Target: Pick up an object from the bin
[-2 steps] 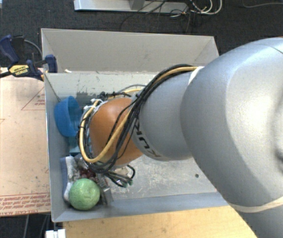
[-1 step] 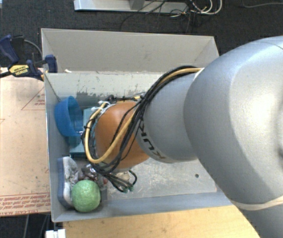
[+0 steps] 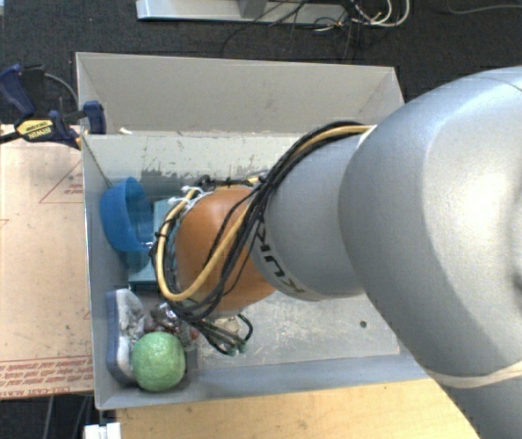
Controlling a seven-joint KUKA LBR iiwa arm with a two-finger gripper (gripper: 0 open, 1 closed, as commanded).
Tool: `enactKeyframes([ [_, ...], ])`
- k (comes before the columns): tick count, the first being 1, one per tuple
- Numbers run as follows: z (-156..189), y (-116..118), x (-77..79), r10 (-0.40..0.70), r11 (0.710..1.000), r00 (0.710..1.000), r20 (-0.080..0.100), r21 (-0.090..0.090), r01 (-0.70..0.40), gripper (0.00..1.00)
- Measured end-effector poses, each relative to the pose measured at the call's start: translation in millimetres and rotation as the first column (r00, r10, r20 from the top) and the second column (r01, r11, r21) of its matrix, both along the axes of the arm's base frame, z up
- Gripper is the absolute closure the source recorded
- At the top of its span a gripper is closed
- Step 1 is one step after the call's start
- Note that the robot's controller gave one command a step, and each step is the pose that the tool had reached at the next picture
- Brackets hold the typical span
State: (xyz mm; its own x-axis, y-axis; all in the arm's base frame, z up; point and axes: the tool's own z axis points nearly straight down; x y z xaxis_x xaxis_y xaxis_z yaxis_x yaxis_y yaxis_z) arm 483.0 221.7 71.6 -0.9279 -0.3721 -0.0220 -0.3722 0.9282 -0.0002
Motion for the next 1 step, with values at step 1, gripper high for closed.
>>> enactKeyframes([
  [1, 12.3, -1.4, -2.7, 0.0, 1.0, 1.0, -0.009, -0.005, 0.0, 1.0],
])
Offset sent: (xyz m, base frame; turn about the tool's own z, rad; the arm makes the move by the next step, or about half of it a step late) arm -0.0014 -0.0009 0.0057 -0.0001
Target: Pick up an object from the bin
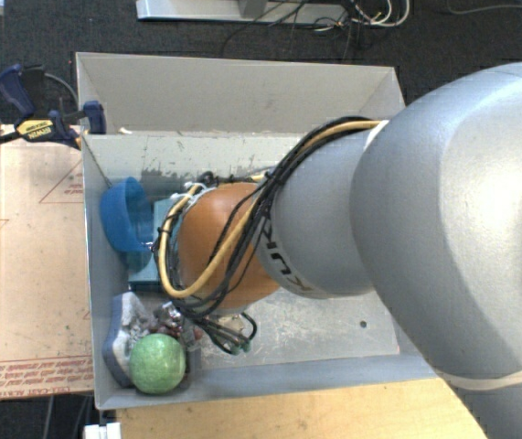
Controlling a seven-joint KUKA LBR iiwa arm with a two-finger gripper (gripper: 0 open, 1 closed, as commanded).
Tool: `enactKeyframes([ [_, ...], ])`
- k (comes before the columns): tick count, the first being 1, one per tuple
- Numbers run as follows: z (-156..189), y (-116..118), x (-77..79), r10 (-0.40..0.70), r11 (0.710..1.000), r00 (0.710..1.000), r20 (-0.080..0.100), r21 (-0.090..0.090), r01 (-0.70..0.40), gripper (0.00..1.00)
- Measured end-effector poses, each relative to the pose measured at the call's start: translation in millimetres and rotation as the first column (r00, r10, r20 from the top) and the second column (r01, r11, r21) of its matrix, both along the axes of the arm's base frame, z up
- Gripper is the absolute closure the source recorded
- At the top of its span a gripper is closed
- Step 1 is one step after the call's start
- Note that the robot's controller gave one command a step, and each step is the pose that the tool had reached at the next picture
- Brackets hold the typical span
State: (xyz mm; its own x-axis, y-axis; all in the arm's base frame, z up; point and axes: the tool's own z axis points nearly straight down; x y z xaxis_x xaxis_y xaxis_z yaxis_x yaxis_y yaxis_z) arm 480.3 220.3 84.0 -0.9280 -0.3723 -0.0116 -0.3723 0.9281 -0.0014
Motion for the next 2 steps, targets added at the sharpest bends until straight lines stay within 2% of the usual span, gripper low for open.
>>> enactKeyframes([
  [1, 29.9, 0.5, 1.3, 0.0, 1.0, 1.0, 0.005, 0.002, 0.0, 1.0],
  [2, 47.3, 0.5, 0.6, -0.001, 1.0, 1.0, 0.002, 0.001, 0.001, 1.0],
])
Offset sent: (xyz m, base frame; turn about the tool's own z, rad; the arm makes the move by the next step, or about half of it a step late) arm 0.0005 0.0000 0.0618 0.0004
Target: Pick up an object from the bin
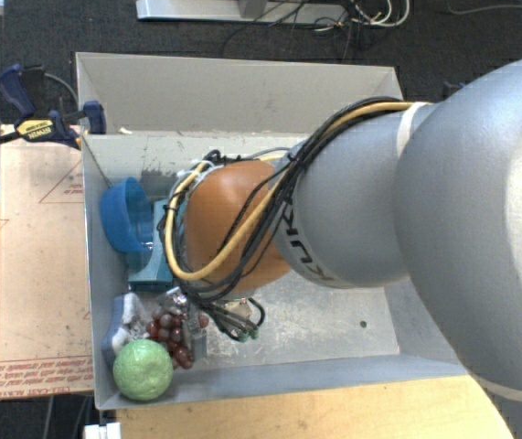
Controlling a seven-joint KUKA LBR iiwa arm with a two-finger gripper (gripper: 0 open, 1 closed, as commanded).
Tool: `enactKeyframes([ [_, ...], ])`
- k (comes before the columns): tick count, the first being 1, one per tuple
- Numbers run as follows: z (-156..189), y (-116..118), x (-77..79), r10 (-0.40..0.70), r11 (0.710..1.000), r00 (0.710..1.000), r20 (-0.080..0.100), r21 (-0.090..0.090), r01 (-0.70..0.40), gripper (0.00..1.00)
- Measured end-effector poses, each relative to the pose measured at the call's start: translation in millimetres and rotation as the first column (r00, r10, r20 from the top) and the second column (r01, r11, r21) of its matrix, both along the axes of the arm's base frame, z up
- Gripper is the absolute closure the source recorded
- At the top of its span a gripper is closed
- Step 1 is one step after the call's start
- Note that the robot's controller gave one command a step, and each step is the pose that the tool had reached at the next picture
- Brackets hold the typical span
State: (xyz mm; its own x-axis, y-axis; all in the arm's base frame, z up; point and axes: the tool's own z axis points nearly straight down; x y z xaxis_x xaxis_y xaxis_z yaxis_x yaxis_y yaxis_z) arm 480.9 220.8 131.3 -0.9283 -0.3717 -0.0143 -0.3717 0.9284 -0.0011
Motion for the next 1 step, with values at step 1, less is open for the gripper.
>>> enactKeyframes([
  [1, 13.6, 0.5, 0.6, 0.0, 1.0, 1.0, 0.003, 0.002, 0.0, 1.0],
])
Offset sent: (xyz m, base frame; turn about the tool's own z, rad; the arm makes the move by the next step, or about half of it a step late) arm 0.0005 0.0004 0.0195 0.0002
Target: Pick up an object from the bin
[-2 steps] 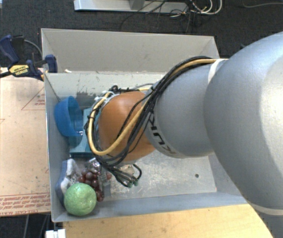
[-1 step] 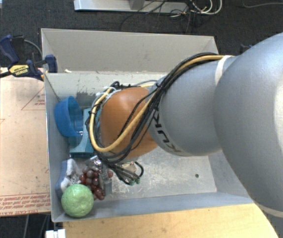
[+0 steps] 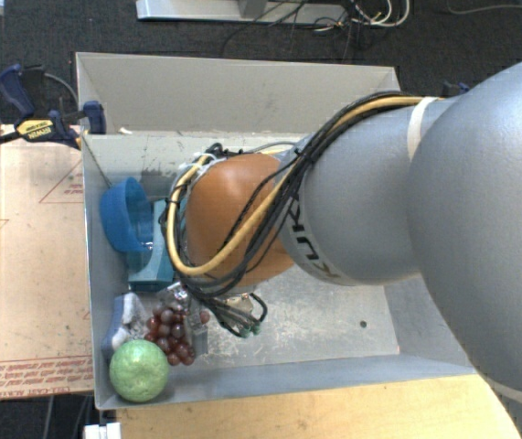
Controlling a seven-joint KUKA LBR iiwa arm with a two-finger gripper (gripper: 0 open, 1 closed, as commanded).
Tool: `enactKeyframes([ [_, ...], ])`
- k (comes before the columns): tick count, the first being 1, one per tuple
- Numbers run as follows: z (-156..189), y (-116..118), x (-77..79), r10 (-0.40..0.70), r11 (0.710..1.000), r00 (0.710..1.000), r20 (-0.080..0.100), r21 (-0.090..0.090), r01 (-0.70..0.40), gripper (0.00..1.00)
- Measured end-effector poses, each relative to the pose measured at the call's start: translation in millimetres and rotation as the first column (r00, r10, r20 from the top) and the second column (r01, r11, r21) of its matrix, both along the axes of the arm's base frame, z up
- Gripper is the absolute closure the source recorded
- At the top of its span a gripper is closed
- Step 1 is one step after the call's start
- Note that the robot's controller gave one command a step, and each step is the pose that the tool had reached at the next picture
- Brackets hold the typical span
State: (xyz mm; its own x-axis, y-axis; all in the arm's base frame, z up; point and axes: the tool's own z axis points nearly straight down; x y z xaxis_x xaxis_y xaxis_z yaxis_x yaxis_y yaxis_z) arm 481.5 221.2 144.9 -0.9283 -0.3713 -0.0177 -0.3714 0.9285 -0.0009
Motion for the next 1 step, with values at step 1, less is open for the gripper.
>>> enactKeyframes([
  [1, 3.1, 0.1, 0.0, -0.001, 1.0, 1.0, -0.001, 0.0, 0.001, 1.0],
])
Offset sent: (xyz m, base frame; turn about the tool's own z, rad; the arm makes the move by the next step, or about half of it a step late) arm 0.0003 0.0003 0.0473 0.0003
